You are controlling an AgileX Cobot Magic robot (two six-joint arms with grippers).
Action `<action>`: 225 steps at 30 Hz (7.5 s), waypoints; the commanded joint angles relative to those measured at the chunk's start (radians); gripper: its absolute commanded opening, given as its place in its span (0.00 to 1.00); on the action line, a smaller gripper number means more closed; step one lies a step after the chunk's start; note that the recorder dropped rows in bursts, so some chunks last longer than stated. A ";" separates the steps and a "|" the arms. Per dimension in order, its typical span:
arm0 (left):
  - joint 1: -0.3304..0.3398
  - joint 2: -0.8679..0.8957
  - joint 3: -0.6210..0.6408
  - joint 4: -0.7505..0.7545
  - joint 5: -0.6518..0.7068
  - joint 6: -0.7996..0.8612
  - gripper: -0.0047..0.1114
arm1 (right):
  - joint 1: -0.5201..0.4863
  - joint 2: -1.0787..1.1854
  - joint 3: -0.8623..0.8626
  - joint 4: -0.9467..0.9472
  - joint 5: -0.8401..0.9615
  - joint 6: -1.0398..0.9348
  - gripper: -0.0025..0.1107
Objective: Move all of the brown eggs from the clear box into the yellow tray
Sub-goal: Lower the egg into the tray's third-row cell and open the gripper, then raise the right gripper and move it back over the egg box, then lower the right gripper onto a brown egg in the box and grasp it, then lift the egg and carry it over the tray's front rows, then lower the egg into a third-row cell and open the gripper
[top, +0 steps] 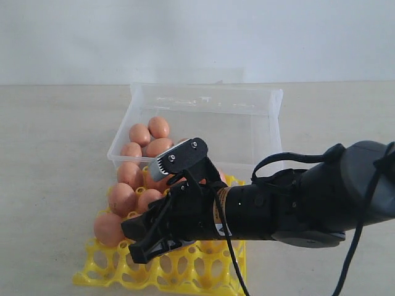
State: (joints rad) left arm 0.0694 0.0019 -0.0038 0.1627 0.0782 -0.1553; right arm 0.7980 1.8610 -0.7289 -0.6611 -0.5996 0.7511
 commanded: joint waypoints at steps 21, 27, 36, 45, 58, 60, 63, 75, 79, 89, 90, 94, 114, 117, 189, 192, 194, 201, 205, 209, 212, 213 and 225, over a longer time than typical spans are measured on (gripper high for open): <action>-0.009 -0.002 0.004 0.002 -0.002 -0.005 0.23 | 0.002 -0.360 -0.113 -0.008 0.099 0.018 0.02; -0.009 -0.002 0.004 0.002 -0.002 -0.005 0.23 | 0.002 -0.412 -0.279 -0.008 0.642 -0.066 0.02; -0.009 -0.002 0.004 0.002 -0.002 -0.005 0.23 | 0.002 -0.395 -0.488 0.143 1.459 -0.257 0.02; -0.009 -0.002 0.004 0.002 -0.002 -0.005 0.23 | -0.053 -0.360 -0.651 0.597 1.684 -0.542 0.02; -0.009 -0.002 0.004 0.002 -0.002 -0.005 0.23 | -0.120 -0.132 -0.843 0.784 1.821 -0.751 0.02; -0.009 -0.002 0.004 0.002 -0.002 -0.005 0.23 | -0.136 -0.063 -0.898 0.781 1.821 -0.777 0.02; -0.009 -0.002 0.004 0.002 -0.002 -0.005 0.23 | -0.164 0.047 -0.996 0.774 1.821 -0.790 0.02; -0.009 -0.002 0.004 0.002 -0.002 -0.005 0.23 | -0.187 0.267 -1.158 0.725 1.700 -1.052 0.29; -0.009 -0.002 0.004 0.002 -0.002 -0.005 0.23 | -0.187 0.304 -1.158 0.639 1.683 -1.059 0.59; -0.009 -0.002 0.004 0.002 -0.002 -0.005 0.23 | -0.187 0.355 -1.158 0.577 1.415 -1.059 0.64; -0.009 -0.002 0.004 0.002 -0.002 -0.005 0.23 | -0.187 0.364 -1.158 0.577 1.395 -1.059 0.64; -0.009 -0.002 0.004 0.002 -0.002 -0.005 0.23 | -0.187 0.406 -1.157 0.575 1.388 -1.059 0.64; -0.009 -0.002 0.004 0.002 -0.002 -0.005 0.23 | -0.191 0.510 -1.157 0.575 1.406 -0.879 0.41; -0.009 -0.002 0.004 0.002 -0.002 -0.005 0.23 | -0.191 0.510 -1.157 0.575 1.433 -0.877 0.08; -0.009 -0.002 0.004 0.002 -0.002 -0.005 0.23 | -0.035 -0.353 0.168 0.081 -0.086 0.314 0.02; -0.009 -0.002 0.004 0.002 -0.002 -0.005 0.23 | -0.032 -0.319 0.168 0.081 0.006 0.316 0.02; -0.009 -0.002 0.004 0.002 -0.002 -0.005 0.23 | -0.032 -0.297 0.168 0.081 -0.005 0.298 0.02; -0.009 -0.002 0.004 0.002 -0.002 -0.005 0.23 | -0.032 -0.189 0.117 0.117 0.065 0.246 0.02; -0.009 -0.002 0.004 0.002 -0.002 -0.005 0.23 | -0.032 -0.116 0.069 0.118 0.081 0.246 0.02; -0.009 -0.002 0.004 0.002 -0.002 -0.005 0.23 | -0.030 -0.094 0.062 0.118 0.096 0.246 0.02; -0.009 -0.002 0.004 0.002 -0.002 -0.005 0.23 | -0.030 -0.092 0.062 0.105 0.139 0.234 0.02; -0.009 -0.002 0.004 0.002 -0.002 -0.005 0.23 | -0.030 -0.092 0.062 0.105 0.157 0.222 0.02; -0.009 -0.002 0.004 0.002 -0.002 -0.005 0.23 | -0.030 -0.092 0.062 0.087 0.154 0.174 0.02</action>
State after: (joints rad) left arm 0.0694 0.0019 -0.0038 0.1627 0.0782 -0.1553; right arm 0.7689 1.7665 -0.6666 -0.5680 -0.4709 0.9438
